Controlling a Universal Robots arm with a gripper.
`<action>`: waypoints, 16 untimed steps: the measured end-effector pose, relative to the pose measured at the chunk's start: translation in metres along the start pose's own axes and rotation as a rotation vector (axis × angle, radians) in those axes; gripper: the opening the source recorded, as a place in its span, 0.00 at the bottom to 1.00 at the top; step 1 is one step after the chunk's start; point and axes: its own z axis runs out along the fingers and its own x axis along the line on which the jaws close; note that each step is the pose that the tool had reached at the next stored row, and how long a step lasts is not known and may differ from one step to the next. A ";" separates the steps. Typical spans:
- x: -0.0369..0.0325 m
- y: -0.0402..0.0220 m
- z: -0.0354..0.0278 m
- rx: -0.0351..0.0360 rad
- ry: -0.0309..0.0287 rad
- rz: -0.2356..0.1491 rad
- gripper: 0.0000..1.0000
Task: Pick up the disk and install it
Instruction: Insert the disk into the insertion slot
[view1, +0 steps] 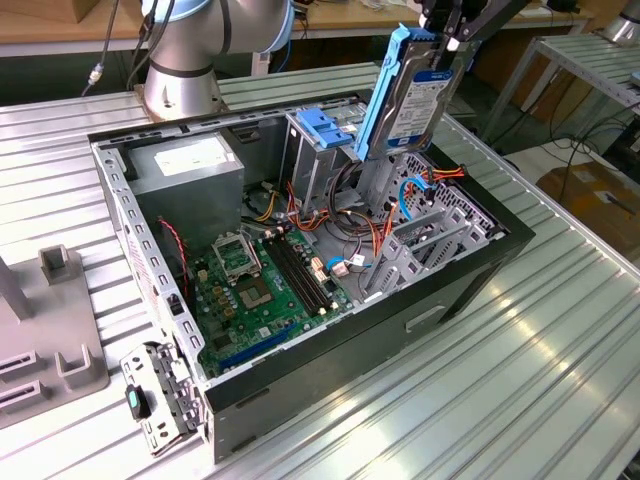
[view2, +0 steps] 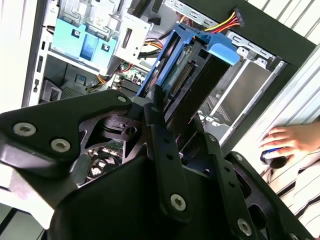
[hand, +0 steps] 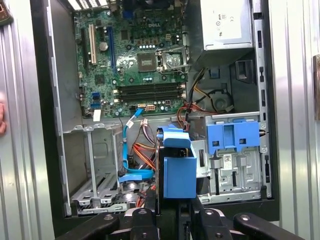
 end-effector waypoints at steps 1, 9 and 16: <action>0.0008 -0.0005 0.0000 0.0000 0.0004 0.000 0.35; 0.0027 -0.0031 0.0001 0.0001 0.0029 0.000 0.35; 0.0045 -0.0034 0.0000 0.0001 0.0029 0.000 0.35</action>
